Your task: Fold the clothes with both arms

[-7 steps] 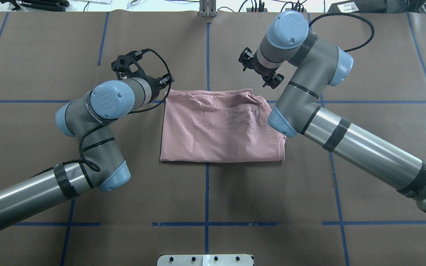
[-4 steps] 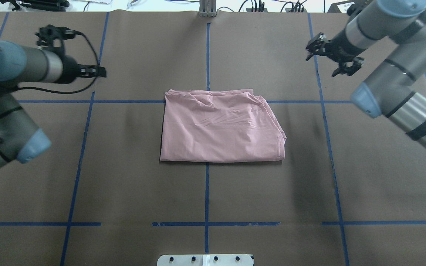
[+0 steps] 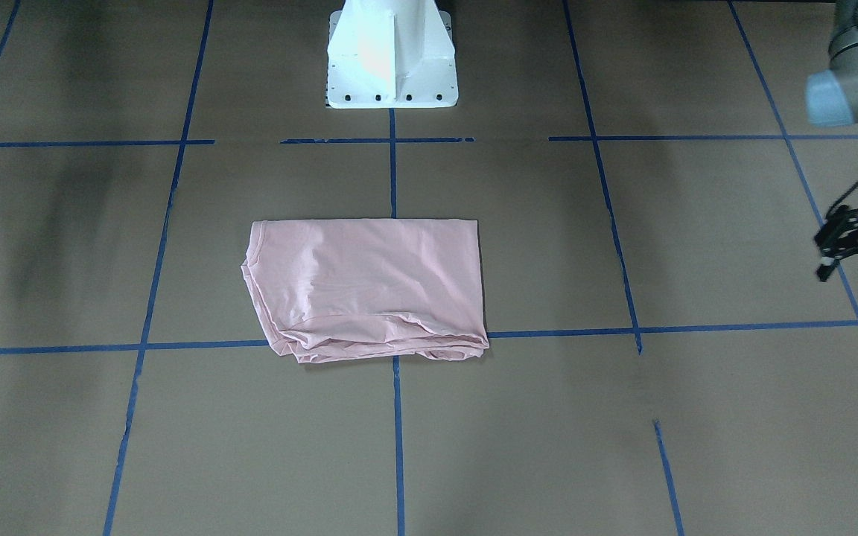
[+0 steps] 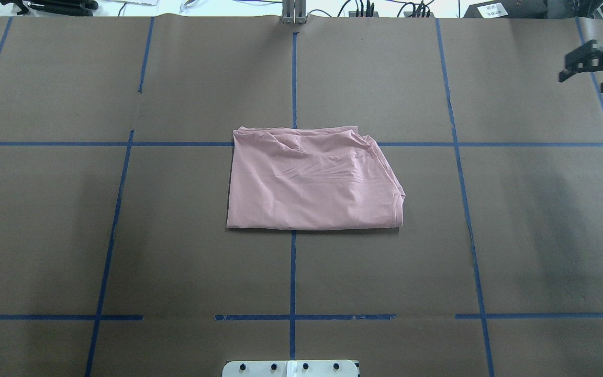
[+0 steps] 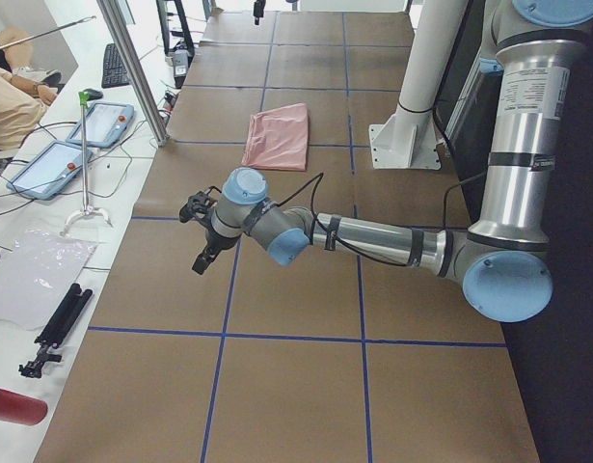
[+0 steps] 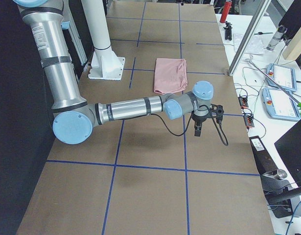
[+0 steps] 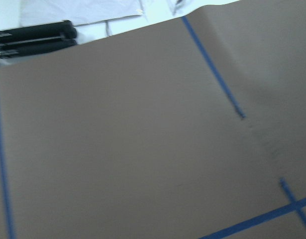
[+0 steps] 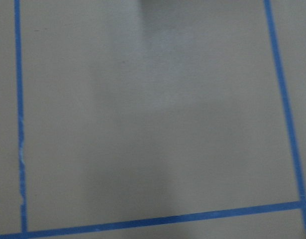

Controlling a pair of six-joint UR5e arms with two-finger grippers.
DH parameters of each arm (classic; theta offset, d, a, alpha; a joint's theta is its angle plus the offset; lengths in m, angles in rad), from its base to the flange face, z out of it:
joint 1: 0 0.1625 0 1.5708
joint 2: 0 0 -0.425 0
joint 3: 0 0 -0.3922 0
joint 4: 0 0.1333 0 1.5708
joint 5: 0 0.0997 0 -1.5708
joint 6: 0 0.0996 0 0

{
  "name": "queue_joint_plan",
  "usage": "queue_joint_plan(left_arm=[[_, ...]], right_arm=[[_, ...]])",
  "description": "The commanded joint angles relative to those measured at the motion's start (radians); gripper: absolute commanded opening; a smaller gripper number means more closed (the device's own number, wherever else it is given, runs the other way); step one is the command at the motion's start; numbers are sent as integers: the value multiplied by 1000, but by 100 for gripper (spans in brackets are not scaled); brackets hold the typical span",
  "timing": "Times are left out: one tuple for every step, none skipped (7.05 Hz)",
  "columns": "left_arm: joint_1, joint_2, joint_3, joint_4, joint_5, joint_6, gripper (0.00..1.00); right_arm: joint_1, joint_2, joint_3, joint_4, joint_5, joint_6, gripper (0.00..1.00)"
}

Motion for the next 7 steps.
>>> queue_joint_plan(left_arm=[[-152, 43, -61, 188, -123, 250, 100], [-164, 42, -141, 356, -125, 285, 100], [-160, 34, -169, 510, -122, 287, 100], [-158, 93, -169, 537, -130, 278, 100], [-154, 181, -166, 531, -134, 240, 100], [-117, 195, -192, 528, -121, 176, 100], [-99, 264, -223, 522, -121, 175, 100]], right_arm=[[206, -29, -3, -273, -7, -563, 100], [206, -39, 23, -343, -1, -592, 100], [220, -58, 54, -362, 8, -593, 100], [217, -64, 53, -366, 3, -584, 100], [214, -81, 22, -365, 6, -584, 100], [187, -84, -11, -357, 5, -585, 100], [163, -90, -33, -357, 3, -587, 100]])
